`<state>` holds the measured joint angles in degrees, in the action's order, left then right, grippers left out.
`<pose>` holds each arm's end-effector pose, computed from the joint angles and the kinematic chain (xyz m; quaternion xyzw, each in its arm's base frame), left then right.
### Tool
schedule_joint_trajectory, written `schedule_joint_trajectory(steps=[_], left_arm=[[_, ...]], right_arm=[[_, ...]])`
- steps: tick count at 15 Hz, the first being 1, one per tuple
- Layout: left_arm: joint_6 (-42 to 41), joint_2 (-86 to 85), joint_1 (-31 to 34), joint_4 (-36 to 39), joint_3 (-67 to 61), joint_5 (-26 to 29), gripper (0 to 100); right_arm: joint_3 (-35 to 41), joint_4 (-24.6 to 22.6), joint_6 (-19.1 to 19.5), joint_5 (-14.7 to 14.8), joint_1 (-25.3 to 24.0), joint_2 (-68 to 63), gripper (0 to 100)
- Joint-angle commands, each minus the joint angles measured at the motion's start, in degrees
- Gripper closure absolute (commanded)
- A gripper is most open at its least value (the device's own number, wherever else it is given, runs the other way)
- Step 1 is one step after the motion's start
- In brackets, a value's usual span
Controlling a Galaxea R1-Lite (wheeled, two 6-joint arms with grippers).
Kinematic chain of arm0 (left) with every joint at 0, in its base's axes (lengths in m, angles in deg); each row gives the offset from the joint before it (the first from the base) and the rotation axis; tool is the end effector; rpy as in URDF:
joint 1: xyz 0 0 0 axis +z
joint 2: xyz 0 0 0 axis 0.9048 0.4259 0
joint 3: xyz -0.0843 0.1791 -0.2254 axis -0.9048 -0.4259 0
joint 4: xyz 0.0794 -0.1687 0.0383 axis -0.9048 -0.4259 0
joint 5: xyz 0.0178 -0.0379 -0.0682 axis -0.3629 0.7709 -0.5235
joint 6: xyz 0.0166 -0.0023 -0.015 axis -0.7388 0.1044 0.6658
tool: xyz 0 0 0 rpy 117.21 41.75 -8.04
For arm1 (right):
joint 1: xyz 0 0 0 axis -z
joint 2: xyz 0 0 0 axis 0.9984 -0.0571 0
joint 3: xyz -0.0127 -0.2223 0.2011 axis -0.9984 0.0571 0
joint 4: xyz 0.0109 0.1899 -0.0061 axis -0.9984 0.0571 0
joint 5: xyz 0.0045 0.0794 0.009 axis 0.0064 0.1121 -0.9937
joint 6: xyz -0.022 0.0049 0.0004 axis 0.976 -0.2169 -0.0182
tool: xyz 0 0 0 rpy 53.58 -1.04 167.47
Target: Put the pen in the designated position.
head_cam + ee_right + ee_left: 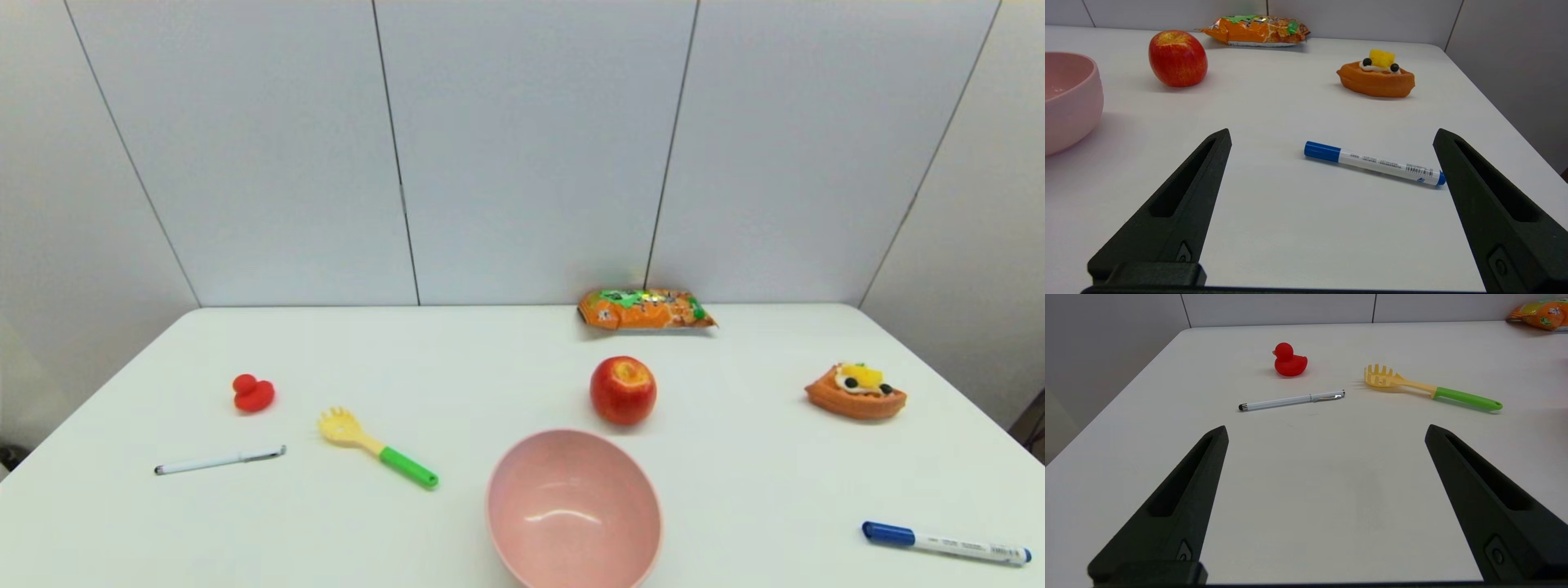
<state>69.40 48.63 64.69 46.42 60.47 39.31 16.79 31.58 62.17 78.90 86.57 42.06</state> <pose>-0.0228 -0.0003 0.0749 0.0206 0.0013 -0.0071 0.9998 -0.0229 0.0006 0.0761 -0.0194 -0.0015 0.0169 0.9997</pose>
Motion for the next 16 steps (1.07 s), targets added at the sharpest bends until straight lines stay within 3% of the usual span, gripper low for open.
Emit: schedule_joint_trajectory(steps=[1, 16], left_arm=[[0.0, 0.0, 0.0, 0.0, 0.0, 0.0, 0], [0.0, 0.0, 0.0, 0.0, 0.0, 0.0, 0]], right_arm=[[0.0, 0.0, 0.1, -0.1, 0.0, -0.1, 0], [0.0, 0.0, 0.1, -0.1, 0.0, -0.1, 0]])
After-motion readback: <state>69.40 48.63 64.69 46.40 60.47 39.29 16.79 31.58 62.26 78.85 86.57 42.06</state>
